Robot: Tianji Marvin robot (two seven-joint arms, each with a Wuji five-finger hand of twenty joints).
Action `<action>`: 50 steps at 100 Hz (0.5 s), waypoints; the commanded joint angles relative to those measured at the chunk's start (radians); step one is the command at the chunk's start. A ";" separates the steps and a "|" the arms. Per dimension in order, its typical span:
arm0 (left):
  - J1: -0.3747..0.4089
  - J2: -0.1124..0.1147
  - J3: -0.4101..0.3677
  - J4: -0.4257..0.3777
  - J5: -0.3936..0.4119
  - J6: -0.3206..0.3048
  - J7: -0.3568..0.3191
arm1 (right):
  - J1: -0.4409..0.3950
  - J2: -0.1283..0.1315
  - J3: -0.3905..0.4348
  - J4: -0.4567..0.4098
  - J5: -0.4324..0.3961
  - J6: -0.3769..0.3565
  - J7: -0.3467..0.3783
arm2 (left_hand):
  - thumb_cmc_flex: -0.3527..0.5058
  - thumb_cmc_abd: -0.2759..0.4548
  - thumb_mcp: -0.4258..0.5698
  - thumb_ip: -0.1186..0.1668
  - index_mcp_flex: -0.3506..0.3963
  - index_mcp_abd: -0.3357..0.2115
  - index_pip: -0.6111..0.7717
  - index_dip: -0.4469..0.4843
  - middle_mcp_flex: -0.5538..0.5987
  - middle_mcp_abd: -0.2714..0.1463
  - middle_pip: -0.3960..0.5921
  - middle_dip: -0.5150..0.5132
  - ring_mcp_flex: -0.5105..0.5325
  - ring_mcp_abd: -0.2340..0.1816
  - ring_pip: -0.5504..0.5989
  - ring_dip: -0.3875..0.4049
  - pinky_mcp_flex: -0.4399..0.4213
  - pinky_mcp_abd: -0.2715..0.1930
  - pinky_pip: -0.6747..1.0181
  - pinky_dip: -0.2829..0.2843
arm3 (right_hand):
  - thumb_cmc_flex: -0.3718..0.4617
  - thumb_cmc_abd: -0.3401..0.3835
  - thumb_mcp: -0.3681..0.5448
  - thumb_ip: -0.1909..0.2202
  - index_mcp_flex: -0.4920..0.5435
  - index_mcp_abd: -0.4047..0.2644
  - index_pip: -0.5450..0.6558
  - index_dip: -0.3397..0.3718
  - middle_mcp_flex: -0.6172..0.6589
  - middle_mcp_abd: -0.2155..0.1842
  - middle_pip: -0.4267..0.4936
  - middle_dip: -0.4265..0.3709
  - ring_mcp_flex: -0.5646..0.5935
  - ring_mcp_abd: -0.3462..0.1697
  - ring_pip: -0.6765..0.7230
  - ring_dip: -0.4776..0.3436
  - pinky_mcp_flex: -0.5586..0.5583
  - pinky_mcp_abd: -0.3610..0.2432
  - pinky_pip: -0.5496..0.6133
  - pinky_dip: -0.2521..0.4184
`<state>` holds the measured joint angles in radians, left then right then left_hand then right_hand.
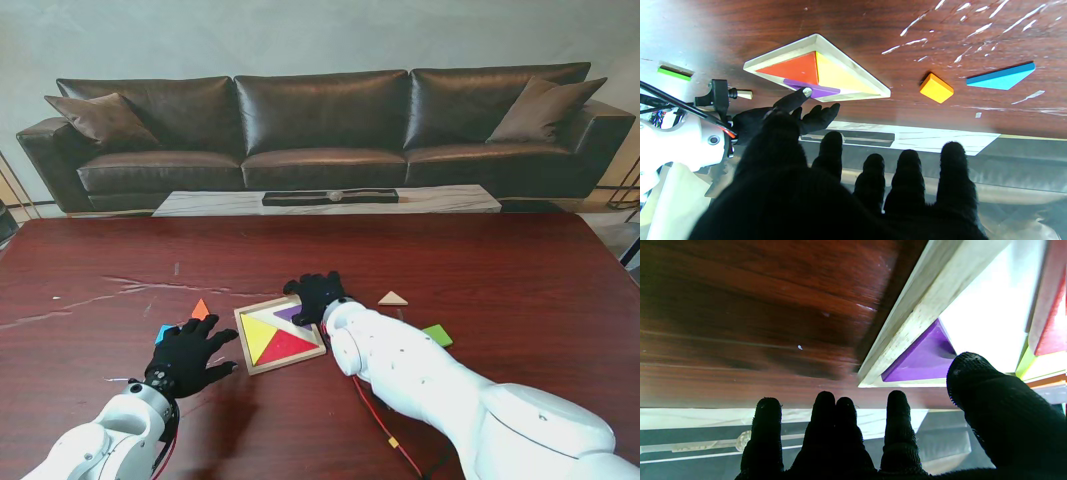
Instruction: Assemble the tangram pieces into a square
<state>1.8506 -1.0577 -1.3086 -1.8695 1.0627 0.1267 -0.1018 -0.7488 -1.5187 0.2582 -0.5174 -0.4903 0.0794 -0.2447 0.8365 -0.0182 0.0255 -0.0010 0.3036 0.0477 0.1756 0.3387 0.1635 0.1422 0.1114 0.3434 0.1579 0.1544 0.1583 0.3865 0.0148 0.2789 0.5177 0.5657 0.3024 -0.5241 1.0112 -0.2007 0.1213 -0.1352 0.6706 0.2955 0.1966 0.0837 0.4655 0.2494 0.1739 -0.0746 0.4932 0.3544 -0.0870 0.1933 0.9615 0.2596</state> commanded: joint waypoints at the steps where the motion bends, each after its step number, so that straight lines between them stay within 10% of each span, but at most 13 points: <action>1: 0.002 0.000 0.000 -0.001 -0.003 0.001 0.001 | -0.001 -0.012 -0.005 0.000 0.000 -0.009 0.001 | 0.037 0.034 -0.021 0.020 0.005 -0.007 -0.002 0.008 -0.029 0.001 -0.016 0.003 -0.011 -0.015 -0.004 0.003 -0.008 0.001 -0.013 -0.002 | -0.040 -0.022 0.000 0.006 -0.040 0.023 -0.006 0.015 -0.021 0.001 -0.008 -0.007 -0.038 -0.004 -0.020 -0.018 -0.012 -0.006 -0.018 -0.025; 50: 0.007 0.000 -0.006 -0.001 -0.004 0.006 0.000 | 0.010 -0.056 -0.023 0.082 0.006 -0.027 -0.034 | 0.037 0.036 -0.022 0.020 0.006 -0.006 -0.001 0.008 -0.028 0.002 -0.016 0.004 -0.012 -0.014 -0.004 0.003 -0.009 0.001 -0.013 -0.002 | 0.022 -0.044 0.047 0.006 -0.041 0.011 -0.050 0.011 -0.018 0.012 -0.020 -0.011 -0.034 -0.001 -0.020 -0.017 -0.009 -0.002 -0.008 -0.027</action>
<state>1.8523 -1.0580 -1.3125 -1.8691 1.0628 0.1296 -0.1016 -0.7372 -1.5621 0.2386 -0.4444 -0.4841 0.0582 -0.2692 0.8365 -0.0182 0.0255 -0.0010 0.3036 0.0477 0.1756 0.3387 0.1635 0.1422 0.1114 0.3434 0.1579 0.1543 0.1583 0.3865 0.0147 0.2789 0.5177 0.5656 0.3130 -0.5562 1.0398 -0.2007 0.1213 -0.1352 0.6311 0.2955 0.1966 0.0836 0.4527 0.2481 0.1739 -0.0745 0.4728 0.3442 -0.0871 0.1933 0.9518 0.2494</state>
